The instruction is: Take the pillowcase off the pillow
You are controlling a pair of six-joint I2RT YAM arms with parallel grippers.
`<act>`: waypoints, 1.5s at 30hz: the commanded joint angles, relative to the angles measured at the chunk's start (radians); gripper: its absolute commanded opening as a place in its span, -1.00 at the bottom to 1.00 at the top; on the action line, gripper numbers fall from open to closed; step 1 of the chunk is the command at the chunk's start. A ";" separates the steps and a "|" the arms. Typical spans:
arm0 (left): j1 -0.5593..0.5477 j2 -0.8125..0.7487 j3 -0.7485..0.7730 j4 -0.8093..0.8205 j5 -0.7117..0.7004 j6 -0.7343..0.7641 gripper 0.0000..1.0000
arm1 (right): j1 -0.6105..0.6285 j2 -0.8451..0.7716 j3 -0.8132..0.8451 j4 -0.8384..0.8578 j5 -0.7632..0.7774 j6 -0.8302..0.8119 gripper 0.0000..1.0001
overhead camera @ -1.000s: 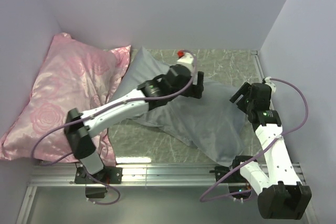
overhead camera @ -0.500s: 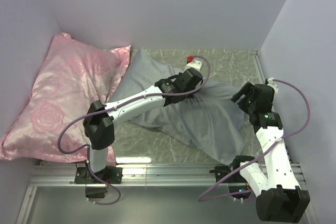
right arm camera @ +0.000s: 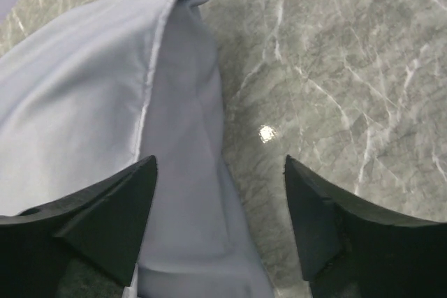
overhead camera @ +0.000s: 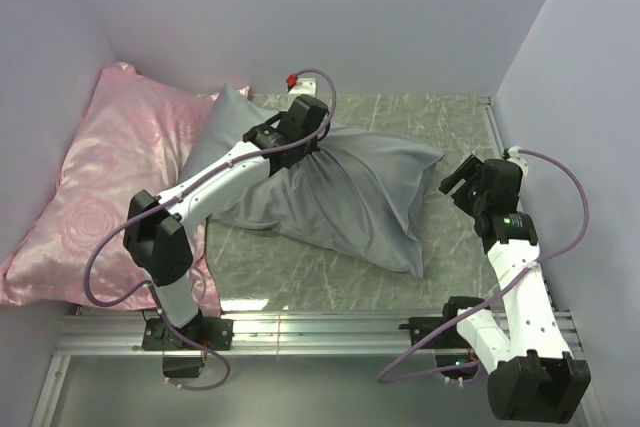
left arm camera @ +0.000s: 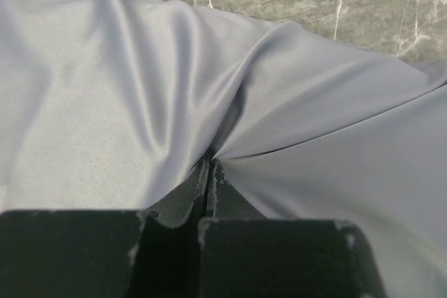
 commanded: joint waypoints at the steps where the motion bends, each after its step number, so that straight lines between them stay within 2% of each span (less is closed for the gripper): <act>1: 0.009 -0.041 -0.008 -0.013 -0.020 -0.010 -0.99 | -0.007 -0.009 -0.021 0.065 -0.028 0.008 0.55; 4: 0.009 -0.049 -0.015 -0.010 -0.006 -0.013 -0.99 | -0.007 0.003 -0.065 0.089 -0.071 0.015 0.31; 5: 0.009 -0.052 -0.015 -0.010 -0.006 -0.011 -0.99 | -0.005 0.006 -0.081 0.124 -0.097 0.022 -0.01; 6: 0.009 -0.055 -0.015 -0.007 -0.002 -0.008 -0.99 | -0.002 0.017 -0.111 0.140 -0.137 0.032 -0.12; 8: 0.009 -0.058 -0.012 -0.008 0.004 -0.007 -0.99 | 0.030 0.035 -0.142 0.184 -0.151 0.051 -0.24; 10: 0.009 -0.055 -0.012 -0.008 0.007 -0.007 -0.99 | 0.074 0.048 -0.148 0.201 -0.145 0.060 -0.28; 12: 0.009 -0.052 -0.013 -0.011 0.015 -0.008 -0.99 | 0.131 0.048 -0.150 0.231 -0.142 0.072 -0.22; 14: 0.009 -0.052 -0.019 -0.010 0.020 -0.010 -0.99 | 0.191 0.046 -0.145 0.255 -0.140 0.084 -0.05; 18: 0.007 -0.058 -0.036 -0.003 0.026 -0.010 -0.99 | 0.272 0.077 -0.090 0.255 -0.127 0.100 0.03; 22: 0.003 -0.066 -0.038 -0.013 0.018 -0.008 -0.99 | 0.288 0.051 -0.079 0.261 -0.114 0.123 0.09; 25: -0.003 -0.066 -0.042 -0.016 0.020 -0.002 -0.99 | 0.289 0.016 -0.081 0.278 -0.099 0.124 0.27; 34: -0.052 -0.070 -0.045 -0.031 0.017 0.013 -0.99 | 0.343 0.075 -0.050 0.330 -0.148 0.118 0.42; 37: -0.074 -0.090 -0.036 -0.022 0.034 0.032 -0.61 | 0.358 0.083 -0.056 0.356 -0.151 0.126 0.48; 38: -0.083 -0.093 -0.032 -0.019 0.032 0.048 -0.43 | 0.360 0.080 -0.064 0.362 -0.154 0.129 0.50; 39: -0.104 -0.099 -0.021 -0.017 0.032 0.059 -0.10 | 0.364 0.078 -0.065 0.366 -0.154 0.131 0.52; 41: -0.132 -0.119 -0.010 -0.011 0.021 0.087 0.16 | 0.366 0.083 -0.072 0.375 -0.159 0.135 0.56; 45: -0.221 -0.141 -0.010 -0.002 0.014 0.095 0.30 | 0.366 0.081 -0.079 0.395 -0.185 0.147 0.58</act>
